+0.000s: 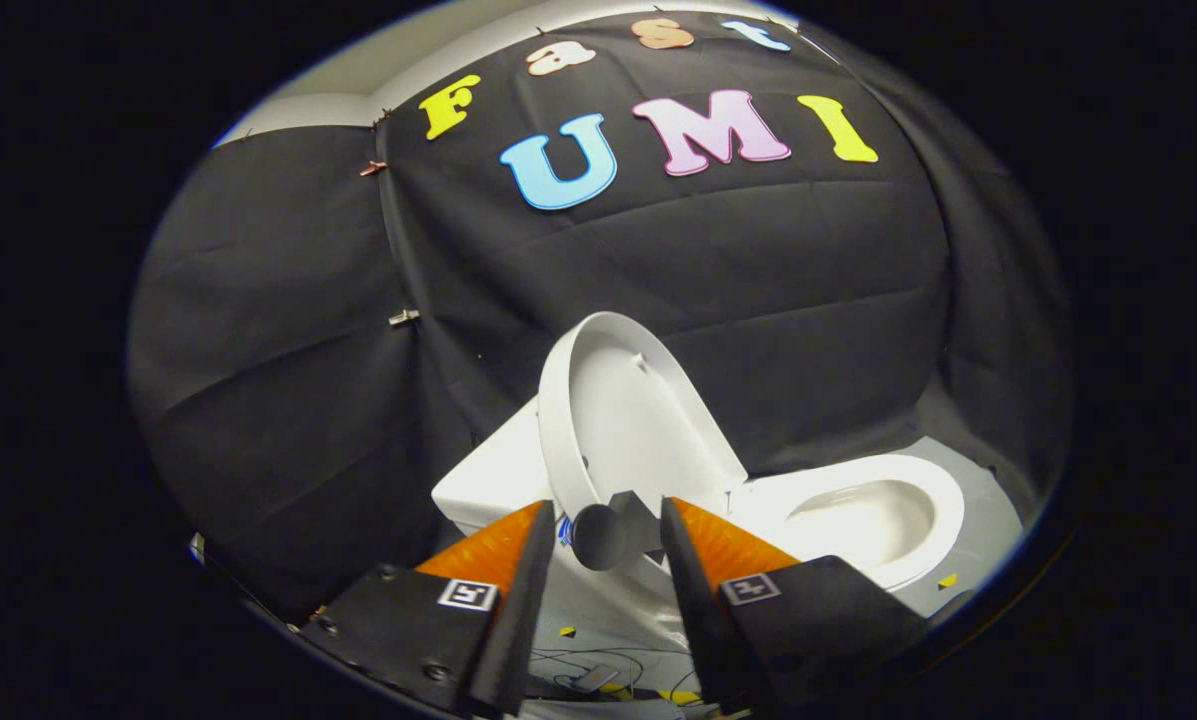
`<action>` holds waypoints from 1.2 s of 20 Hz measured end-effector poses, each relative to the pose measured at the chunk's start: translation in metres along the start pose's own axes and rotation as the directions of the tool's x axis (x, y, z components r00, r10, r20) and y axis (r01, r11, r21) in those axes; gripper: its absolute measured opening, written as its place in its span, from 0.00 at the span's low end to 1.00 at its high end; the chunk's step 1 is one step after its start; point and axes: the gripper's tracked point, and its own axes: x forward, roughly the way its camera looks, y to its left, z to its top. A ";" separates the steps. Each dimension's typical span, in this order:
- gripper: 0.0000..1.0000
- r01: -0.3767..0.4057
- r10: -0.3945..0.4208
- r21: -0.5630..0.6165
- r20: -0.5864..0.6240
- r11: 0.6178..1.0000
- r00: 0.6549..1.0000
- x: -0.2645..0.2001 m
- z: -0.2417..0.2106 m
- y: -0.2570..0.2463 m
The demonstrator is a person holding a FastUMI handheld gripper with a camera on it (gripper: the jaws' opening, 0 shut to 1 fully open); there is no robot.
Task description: Open the toilet lid.
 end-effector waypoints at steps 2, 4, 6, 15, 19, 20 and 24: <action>0.82 -0.008 0.009 -0.009 0.050 1.000 0.999 -0.019 0.023 0.002; 0.91 -0.015 0.016 -0.008 0.111 1.000 0.994 -0.040 0.051 0.003; 0.97 -0.004 0.009 -0.027 0.176 1.000 0.984 -0.064 0.080 0.001; 0.96 0.110 -0.024 -0.179 0.424 0.978 0.905 -0.195 0.177 -0.009; 0.96 0.180 -0.066 -0.216 0.449 0.960 0.891 -0.233 0.191 -0.029; 0.96 0.193 -0.079 -0.208 0.457 0.959 0.886 -0.240 0.194 -0.035; 0.96 0.248 -0.142 -0.180 0.457 0.952 0.878 -0.254 0.199 -0.061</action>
